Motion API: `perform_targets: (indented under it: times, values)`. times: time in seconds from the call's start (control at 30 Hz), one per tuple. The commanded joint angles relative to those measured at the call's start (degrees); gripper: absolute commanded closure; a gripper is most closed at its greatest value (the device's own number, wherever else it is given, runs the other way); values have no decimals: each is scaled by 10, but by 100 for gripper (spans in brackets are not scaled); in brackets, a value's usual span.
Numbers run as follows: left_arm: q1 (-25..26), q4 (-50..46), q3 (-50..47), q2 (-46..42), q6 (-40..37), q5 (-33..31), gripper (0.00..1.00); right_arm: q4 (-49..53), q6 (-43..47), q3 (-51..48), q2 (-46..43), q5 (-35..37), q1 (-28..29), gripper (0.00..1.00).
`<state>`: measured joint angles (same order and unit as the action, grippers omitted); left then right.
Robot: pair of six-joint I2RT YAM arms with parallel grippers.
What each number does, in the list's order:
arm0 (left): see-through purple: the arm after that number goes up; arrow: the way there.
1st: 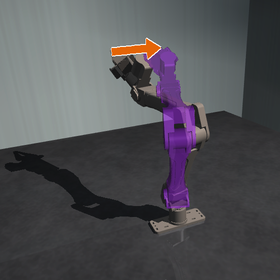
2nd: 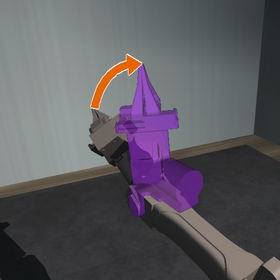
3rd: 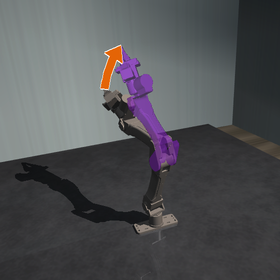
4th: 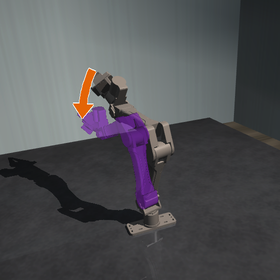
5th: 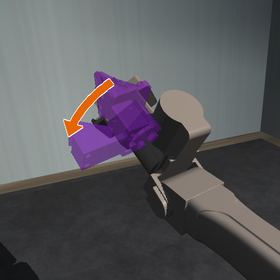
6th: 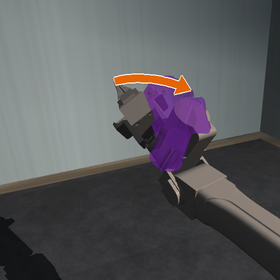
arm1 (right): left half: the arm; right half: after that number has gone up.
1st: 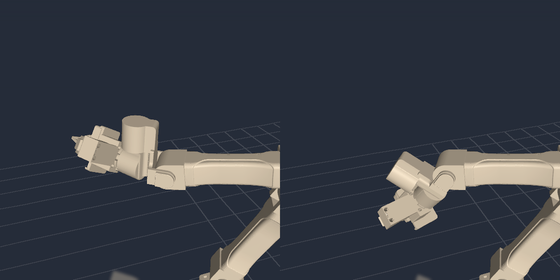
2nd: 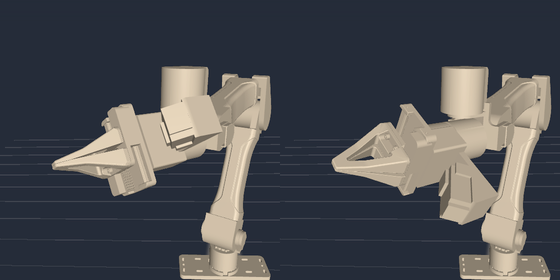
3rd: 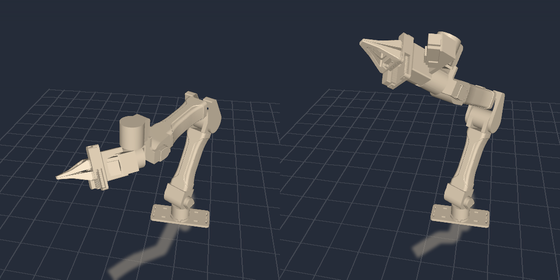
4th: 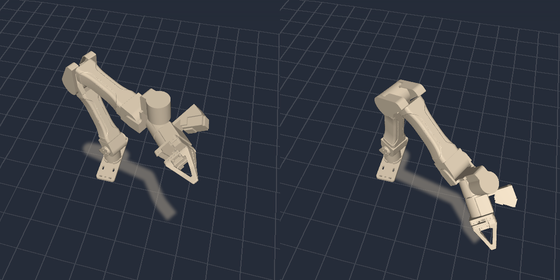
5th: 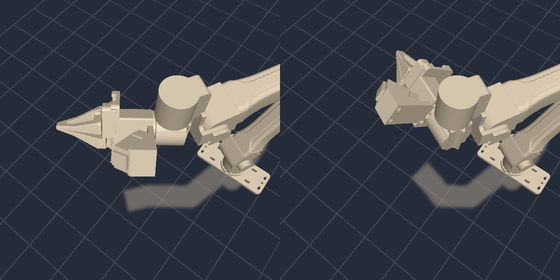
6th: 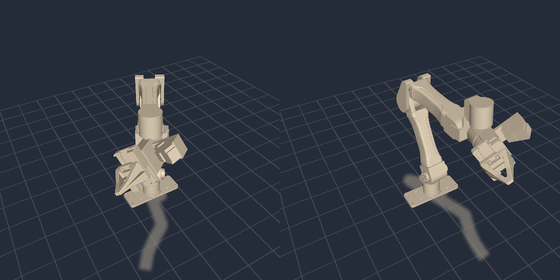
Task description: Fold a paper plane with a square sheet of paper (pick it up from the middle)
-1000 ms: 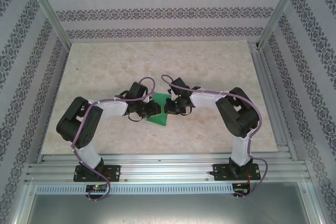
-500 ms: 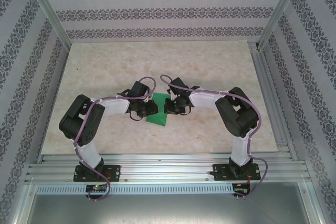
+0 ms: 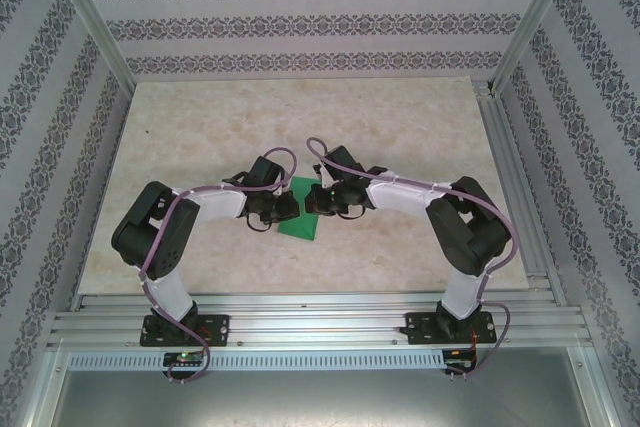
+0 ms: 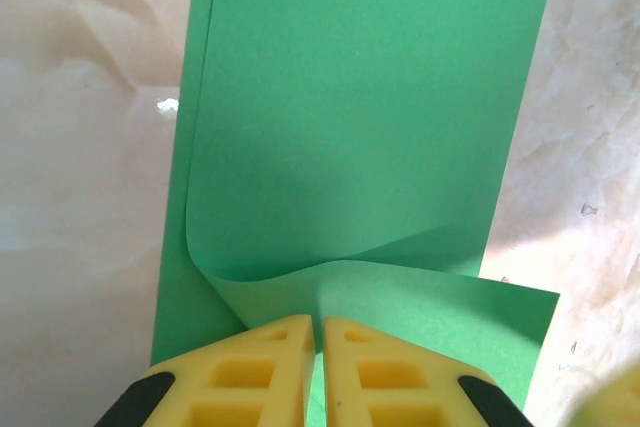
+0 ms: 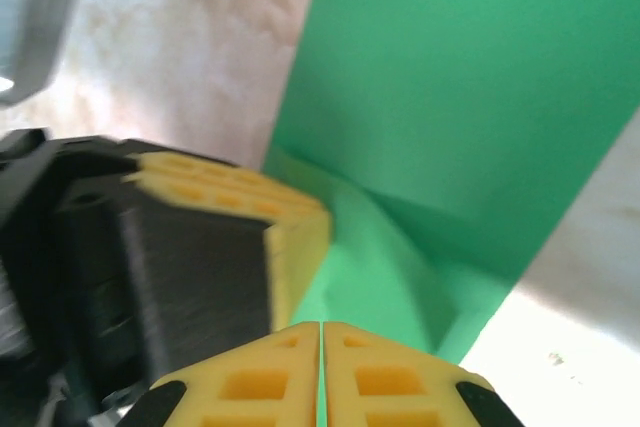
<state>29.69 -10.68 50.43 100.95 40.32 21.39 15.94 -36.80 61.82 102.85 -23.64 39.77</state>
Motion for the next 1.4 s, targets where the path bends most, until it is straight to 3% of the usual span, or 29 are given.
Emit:
perform_targets:
  times: [0.0, 0.3, 1.37]
  values:
    - [3, -41, -22, 5, 11, -32, 86, -6, -27, -23, -21, -5, 24, 90]
    - [4, -54, -20, 9, 26, -46, 88, 37, -46, -28, -10, 29, 70, 90]
    - [4, -58, -24, 4, 27, -55, 89, 28, -61, -55, 34, 48, 70, 90]
